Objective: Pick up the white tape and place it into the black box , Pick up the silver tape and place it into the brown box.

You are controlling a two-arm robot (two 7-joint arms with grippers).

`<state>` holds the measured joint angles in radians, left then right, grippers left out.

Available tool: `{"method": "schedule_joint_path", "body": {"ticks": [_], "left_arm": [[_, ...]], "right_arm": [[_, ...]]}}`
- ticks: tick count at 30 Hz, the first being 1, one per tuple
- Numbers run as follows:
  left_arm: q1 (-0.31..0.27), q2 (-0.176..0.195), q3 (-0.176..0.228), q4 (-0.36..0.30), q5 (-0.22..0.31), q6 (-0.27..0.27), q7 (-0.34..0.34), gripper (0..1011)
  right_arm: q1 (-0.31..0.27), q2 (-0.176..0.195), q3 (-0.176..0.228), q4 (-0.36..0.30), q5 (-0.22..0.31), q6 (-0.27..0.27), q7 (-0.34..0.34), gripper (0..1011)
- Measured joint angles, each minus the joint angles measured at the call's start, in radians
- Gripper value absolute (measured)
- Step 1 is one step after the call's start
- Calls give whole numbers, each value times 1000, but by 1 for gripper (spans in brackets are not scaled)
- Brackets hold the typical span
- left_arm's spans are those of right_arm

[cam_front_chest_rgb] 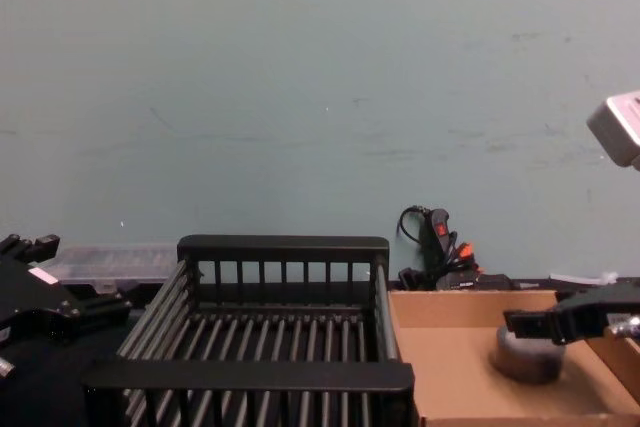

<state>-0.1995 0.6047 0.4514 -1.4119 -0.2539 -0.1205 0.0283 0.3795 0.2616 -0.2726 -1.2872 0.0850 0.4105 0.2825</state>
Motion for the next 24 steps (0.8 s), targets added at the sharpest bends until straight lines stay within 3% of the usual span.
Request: {"method": "schedule_joint_path", "body": {"ticks": [12,24], "left_arm": [[0,0,0,0,0,0,0,1001],[0,0,0,0,0,0,0,1001]], "right_arm": [[-1,0,0,-1,1,1,0,1002],[-1,0,0,-1,2,1,0,1002]]}}
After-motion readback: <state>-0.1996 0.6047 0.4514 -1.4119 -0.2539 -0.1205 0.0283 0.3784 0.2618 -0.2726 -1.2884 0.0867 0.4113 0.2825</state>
